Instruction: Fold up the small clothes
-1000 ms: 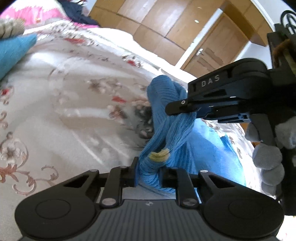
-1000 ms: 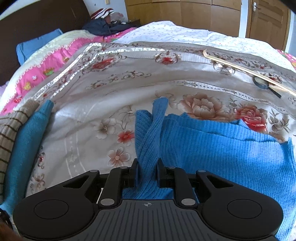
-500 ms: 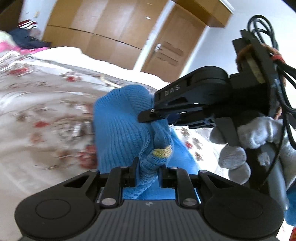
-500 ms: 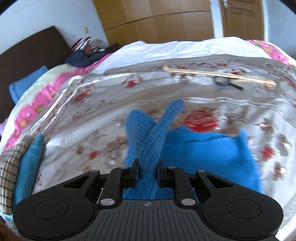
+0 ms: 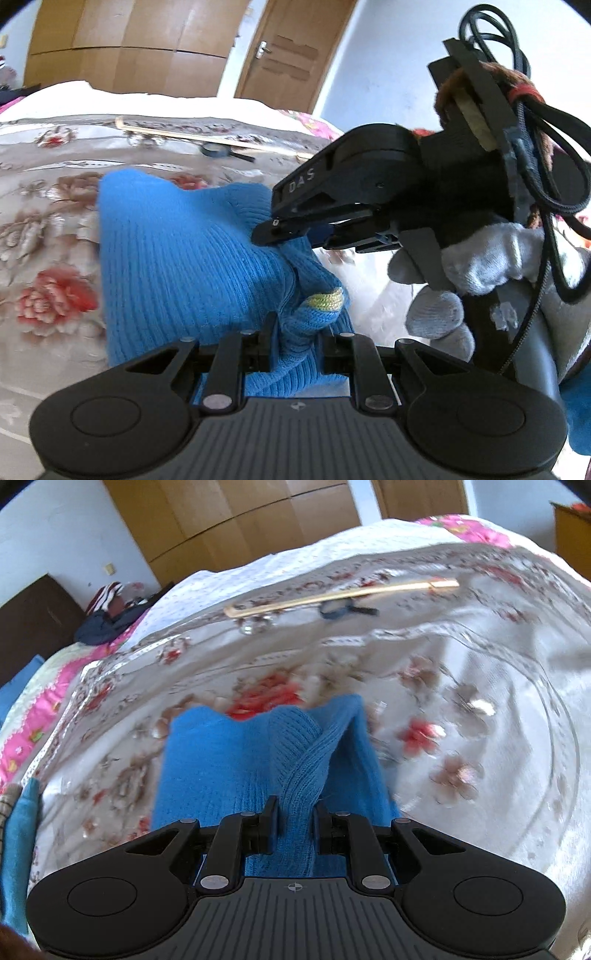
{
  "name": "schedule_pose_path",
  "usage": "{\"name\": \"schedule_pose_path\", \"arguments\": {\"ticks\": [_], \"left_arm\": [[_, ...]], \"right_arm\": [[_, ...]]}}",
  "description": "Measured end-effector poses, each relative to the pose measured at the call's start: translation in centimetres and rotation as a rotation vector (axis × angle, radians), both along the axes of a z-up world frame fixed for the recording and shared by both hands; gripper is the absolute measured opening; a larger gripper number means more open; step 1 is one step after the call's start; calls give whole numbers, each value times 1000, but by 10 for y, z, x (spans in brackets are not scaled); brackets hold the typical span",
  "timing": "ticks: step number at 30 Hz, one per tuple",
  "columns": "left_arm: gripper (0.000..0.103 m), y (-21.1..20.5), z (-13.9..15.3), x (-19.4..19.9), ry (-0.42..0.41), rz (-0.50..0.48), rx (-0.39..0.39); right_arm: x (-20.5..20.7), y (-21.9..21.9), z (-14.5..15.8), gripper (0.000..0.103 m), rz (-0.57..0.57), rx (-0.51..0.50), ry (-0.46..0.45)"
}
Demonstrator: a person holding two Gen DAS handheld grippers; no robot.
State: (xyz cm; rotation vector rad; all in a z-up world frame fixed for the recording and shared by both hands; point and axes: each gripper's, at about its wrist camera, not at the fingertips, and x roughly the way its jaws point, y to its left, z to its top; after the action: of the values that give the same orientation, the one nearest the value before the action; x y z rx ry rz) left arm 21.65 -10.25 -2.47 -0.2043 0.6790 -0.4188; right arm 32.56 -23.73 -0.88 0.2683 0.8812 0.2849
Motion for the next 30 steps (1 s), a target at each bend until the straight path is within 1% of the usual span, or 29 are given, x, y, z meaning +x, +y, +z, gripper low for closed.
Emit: {"name": "schedule_pose_path", "arguments": {"ticks": [1,4,6,8,10,12,15,18,20,22,23,25,30], "left_arm": [[29,-3,-2,1,1,-7,11],[29,-10,-5,1,-4,-26,49],[30,-13,-5,0,-11,-40,73],[31,-14,-5,1,-16,-40,87],[35,-17,-4,2,-15,-40,86],[35,-17,-5,3,-16,-37,91],[37,-20,-5,0,-27,-42,106],[38,-21,-5,-2,-33,-43,109],[39,-22,-5,-1,-34,-41,110],[40,-22,-5,-2,-35,-39,108],[40,-22,-5,-2,-36,-38,107],[41,-23,-5,-5,-37,-37,110],[45,-27,-6,-8,-43,-44,116]], "right_arm": [[0,-5,-3,22,-5,11,9],[-6,-21,-3,23,-40,51,-1],[-10,-30,-1,24,-61,61,-15],[-14,-38,2,24,-73,62,-17],[-15,-43,2,25,-64,78,3],[-20,-44,3,25,-69,88,1],[-29,-41,8,25,-77,68,-44],[-33,-38,12,25,-78,76,-78],[-33,-37,14,25,-64,99,-84],[-33,-32,15,25,-38,98,-90],[-32,-29,15,25,-21,93,-82],[-27,-24,8,30,0,81,-44],[-15,-13,-7,33,26,61,26]]}}
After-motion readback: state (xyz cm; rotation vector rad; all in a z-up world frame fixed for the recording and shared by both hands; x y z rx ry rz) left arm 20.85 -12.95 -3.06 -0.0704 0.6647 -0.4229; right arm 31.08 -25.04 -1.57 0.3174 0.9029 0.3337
